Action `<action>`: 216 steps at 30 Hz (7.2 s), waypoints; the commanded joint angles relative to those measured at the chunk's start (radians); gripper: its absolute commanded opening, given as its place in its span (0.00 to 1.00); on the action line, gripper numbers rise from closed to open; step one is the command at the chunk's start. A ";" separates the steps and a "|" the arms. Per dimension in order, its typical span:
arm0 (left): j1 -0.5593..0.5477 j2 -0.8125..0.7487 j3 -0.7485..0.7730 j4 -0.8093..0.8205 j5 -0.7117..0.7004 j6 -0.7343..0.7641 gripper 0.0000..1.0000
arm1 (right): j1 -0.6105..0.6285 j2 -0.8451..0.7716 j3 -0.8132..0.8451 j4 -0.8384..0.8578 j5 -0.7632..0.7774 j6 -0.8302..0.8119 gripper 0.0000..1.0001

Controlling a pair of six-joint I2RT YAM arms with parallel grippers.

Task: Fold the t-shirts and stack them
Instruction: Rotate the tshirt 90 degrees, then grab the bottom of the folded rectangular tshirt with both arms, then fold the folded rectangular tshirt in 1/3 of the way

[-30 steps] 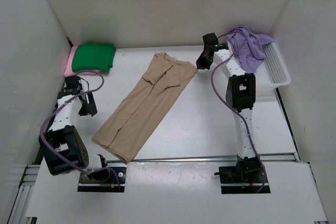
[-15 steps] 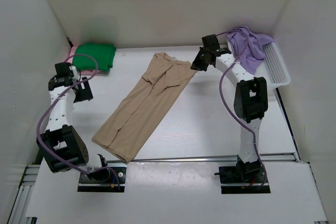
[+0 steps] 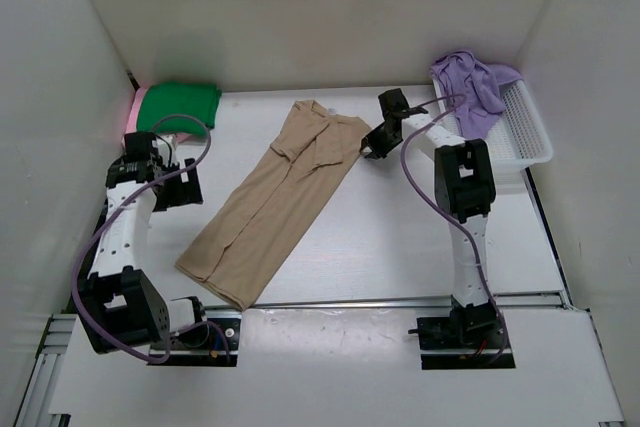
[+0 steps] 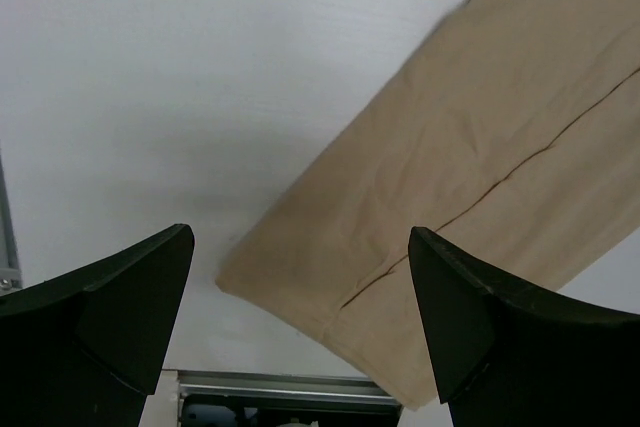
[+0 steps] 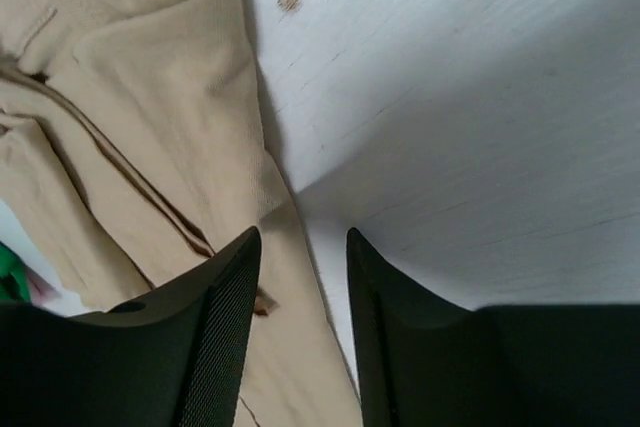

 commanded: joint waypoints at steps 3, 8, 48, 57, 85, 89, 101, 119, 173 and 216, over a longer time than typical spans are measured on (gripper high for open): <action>-0.020 -0.033 -0.048 0.004 -0.033 -0.001 1.00 | -0.012 0.129 0.161 -0.046 0.070 0.104 0.13; -0.134 -0.044 -0.209 0.013 -0.049 -0.001 1.00 | -0.059 0.308 0.482 0.084 0.061 0.124 0.00; -0.247 -0.629 -0.205 -0.145 -0.304 -0.001 1.00 | 0.732 -0.681 -1.055 0.553 0.065 0.410 0.58; -0.270 -0.731 -0.182 -0.247 -0.278 -0.001 1.00 | 0.818 -0.480 -0.957 0.507 0.053 0.625 0.43; -0.733 -0.022 -0.252 -0.006 0.270 -0.001 0.84 | 0.682 -1.236 -1.331 0.228 0.122 0.069 0.63; -0.673 0.061 -0.370 0.059 0.332 -0.001 0.75 | 0.682 -1.236 -1.345 0.262 0.113 0.087 0.60; -0.759 0.226 -0.355 0.122 0.406 -0.001 0.74 | 0.711 -1.207 -1.411 0.340 0.082 0.132 0.57; -0.778 0.217 -0.294 0.123 0.415 -0.001 0.10 | 0.711 -1.161 -1.367 0.368 0.007 0.124 0.00; -0.494 0.608 0.323 -0.019 0.167 -0.001 0.61 | 0.024 -0.443 -0.572 0.052 -0.421 -0.502 0.62; -0.733 0.373 -0.001 -0.262 -0.056 -0.001 0.91 | 0.313 -0.834 -1.128 0.110 -0.303 -0.418 0.00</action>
